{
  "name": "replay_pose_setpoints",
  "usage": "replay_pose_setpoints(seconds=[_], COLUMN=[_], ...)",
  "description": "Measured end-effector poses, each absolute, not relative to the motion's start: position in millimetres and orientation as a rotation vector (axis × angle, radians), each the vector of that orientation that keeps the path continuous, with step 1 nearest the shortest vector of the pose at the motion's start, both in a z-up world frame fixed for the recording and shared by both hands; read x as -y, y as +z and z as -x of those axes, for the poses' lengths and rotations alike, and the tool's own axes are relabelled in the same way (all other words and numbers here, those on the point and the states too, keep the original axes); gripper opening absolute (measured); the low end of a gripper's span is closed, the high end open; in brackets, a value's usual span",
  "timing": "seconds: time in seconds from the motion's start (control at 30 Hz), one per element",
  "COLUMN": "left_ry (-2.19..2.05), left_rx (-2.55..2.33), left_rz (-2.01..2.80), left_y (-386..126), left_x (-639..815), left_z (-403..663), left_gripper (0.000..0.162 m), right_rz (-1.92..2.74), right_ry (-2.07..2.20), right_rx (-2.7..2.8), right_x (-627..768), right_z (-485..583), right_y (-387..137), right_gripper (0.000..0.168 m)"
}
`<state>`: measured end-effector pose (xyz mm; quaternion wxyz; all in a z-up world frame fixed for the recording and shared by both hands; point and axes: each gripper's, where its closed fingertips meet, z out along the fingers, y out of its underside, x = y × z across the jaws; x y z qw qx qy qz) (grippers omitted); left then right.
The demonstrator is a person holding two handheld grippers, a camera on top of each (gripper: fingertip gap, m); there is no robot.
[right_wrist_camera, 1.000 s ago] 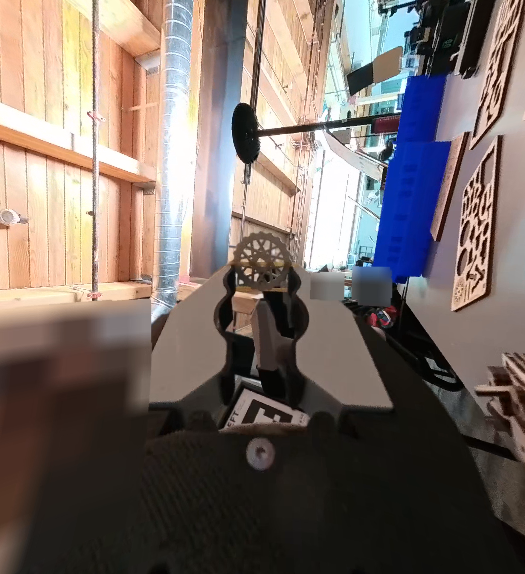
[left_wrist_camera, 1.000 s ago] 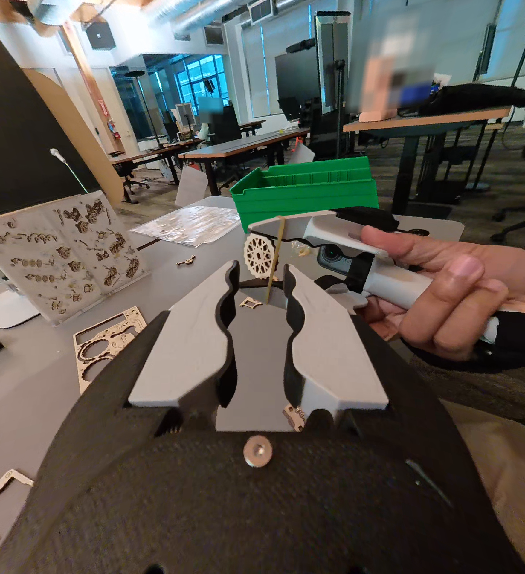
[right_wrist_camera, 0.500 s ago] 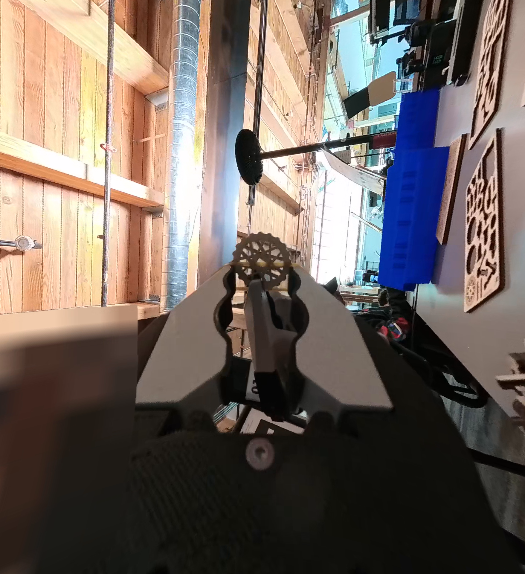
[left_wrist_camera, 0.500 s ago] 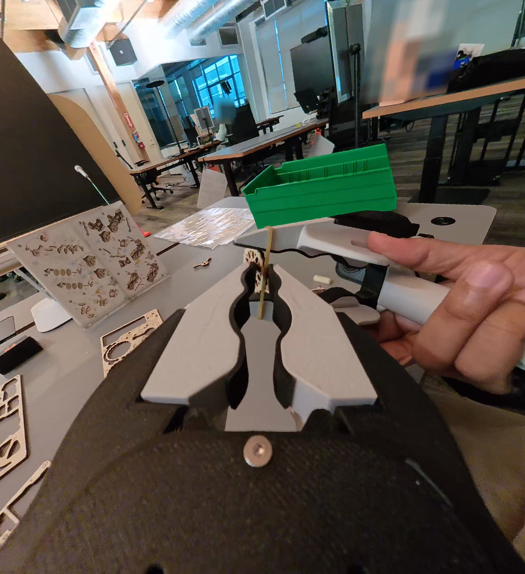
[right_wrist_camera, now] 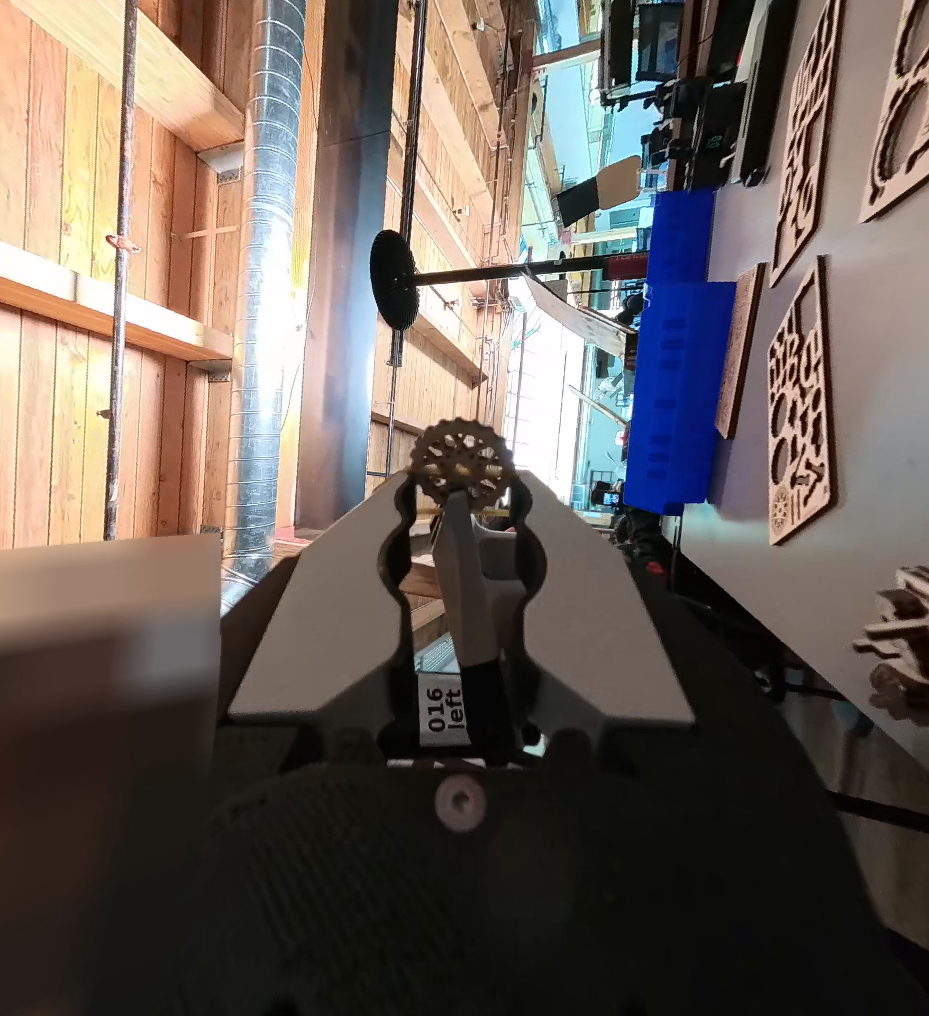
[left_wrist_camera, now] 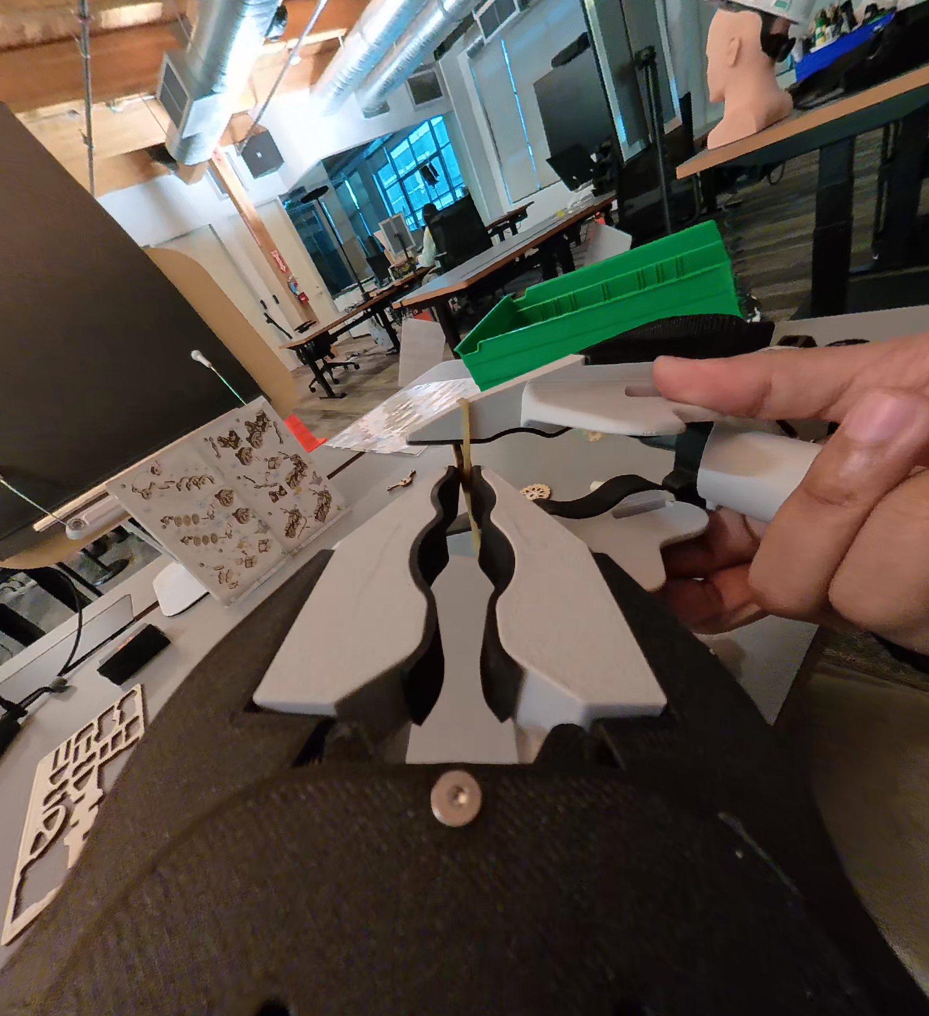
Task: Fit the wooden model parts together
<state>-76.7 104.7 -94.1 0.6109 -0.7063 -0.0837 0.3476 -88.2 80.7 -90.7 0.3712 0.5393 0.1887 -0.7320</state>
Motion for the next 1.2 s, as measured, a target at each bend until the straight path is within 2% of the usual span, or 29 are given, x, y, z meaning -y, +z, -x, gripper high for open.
replay_pose_setpoints(seconds=[0.03, 0.4, 0.57, 1.03, 1.2], left_ry=[0.813, 0.916, 0.675, 1.071, 0.753], left_rx=[0.185, 0.109, 0.231, 0.0, 0.167], left_rz=[1.632, 1.65, 1.635, 1.704, 1.687], left_y=[-94, -97, -101, -109, -108], left_x=[-105, -108, -109, -112, -112], left_z=[76, 71, 74, 72, 75], left_gripper=[0.0, 0.001, 0.0, 0.002, 0.001], right_rz=[-1.39, -1.406, -1.414, -1.46, -1.427], right_ry=[-1.88, -1.915, -1.9, -1.935, -1.905], right_rx=[-0.486, -0.582, -0.584, -0.609, -0.648], right_x=[-81, -84, -85, -90, -89], right_z=[88, 83, 86, 86, 87], right_y=[-91, -95, -99, -107, -106], right_gripper=[0.033, 0.033, 0.032, 0.032, 0.032])
